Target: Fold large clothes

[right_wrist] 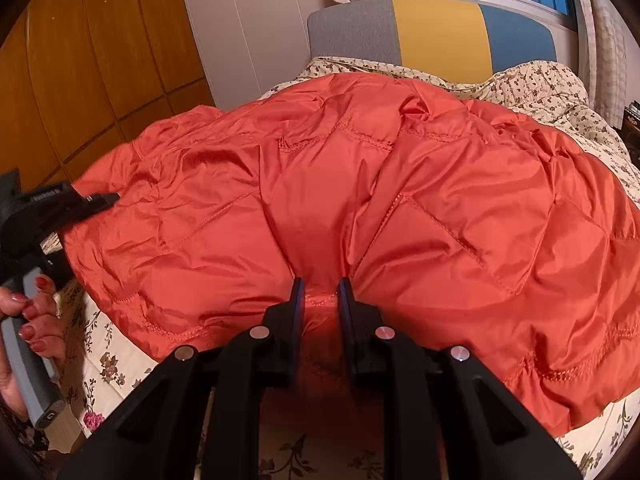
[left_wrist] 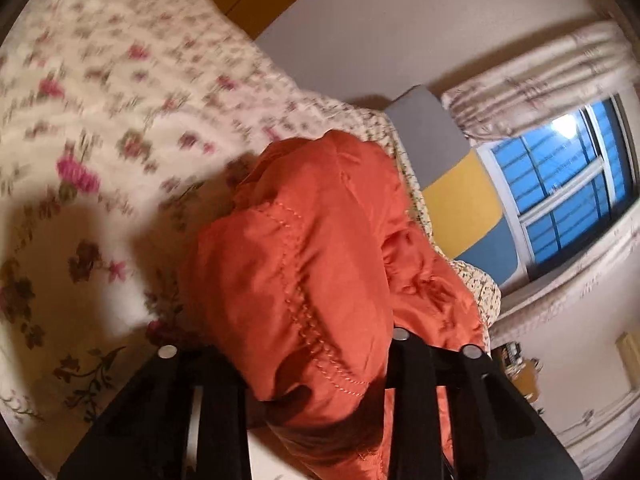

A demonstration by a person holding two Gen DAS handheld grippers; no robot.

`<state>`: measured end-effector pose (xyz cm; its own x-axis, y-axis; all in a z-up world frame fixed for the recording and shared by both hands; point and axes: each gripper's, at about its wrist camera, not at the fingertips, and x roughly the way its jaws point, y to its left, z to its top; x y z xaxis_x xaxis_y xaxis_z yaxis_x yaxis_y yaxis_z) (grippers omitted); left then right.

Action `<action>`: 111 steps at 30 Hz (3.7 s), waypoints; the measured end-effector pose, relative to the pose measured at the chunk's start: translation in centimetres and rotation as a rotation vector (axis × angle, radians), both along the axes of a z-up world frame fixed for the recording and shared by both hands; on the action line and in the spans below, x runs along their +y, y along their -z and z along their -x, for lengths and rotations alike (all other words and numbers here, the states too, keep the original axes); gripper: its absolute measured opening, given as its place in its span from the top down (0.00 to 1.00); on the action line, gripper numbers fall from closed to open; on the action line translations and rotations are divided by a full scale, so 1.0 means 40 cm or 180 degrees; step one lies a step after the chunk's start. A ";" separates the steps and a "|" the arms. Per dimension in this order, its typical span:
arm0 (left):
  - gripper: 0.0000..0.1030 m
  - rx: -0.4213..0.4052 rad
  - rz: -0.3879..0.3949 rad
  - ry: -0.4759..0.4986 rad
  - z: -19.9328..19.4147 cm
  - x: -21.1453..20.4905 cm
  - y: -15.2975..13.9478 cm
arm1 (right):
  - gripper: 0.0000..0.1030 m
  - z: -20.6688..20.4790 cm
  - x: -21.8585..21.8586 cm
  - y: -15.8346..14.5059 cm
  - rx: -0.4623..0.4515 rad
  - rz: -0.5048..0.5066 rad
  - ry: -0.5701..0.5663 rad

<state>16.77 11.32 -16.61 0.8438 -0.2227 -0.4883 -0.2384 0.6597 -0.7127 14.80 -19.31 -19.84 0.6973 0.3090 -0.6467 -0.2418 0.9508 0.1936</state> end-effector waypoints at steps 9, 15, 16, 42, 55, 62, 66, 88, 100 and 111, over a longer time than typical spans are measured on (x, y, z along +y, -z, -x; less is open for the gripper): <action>0.75 -0.0474 -0.0597 0.0206 0.032 -0.096 -0.147 | 0.84 -0.003 0.002 0.004 -0.0003 0.0004 0.0028; 0.75 -0.0689 -0.0995 0.0379 0.040 -0.169 -0.219 | 0.84 -0.009 0.001 0.002 0.0012 -0.0011 0.0046; 0.75 -0.0707 -0.1019 0.0400 0.040 -0.174 -0.225 | 0.84 -0.009 0.001 0.001 0.0012 -0.0005 0.0049; 0.75 -0.1054 -0.2187 0.0956 0.067 -0.466 -0.338 | 0.64 0.098 -0.239 -0.107 -0.0239 -0.0549 0.0641; 0.70 -0.1306 -0.2556 0.1394 0.081 -0.639 -0.306 | 0.68 0.156 -0.429 -0.090 -0.0139 -0.0820 0.1178; 0.70 -0.1371 -0.2767 0.1743 0.081 -0.732 -0.249 | 0.67 0.211 -0.481 -0.095 -0.0169 -0.0981 0.1307; 0.68 -0.1401 -0.2937 0.1917 0.086 -0.777 -0.204 | 0.64 0.237 -0.509 -0.094 -0.0177 -0.0989 0.1371; 0.22 -0.1725 -0.3318 0.2971 0.134 -0.895 -0.025 | 0.59 0.202 -0.557 -0.183 -0.0155 -0.1611 0.0752; 0.22 -0.1698 -0.2662 0.3003 0.184 -0.752 -0.092 | 0.97 0.123 -0.564 -0.051 0.0266 -0.1255 0.1090; 0.22 -0.0620 -0.1886 0.1177 -0.142 -0.491 -0.126 | 0.86 0.146 -0.547 -0.089 0.0260 -0.1091 0.1036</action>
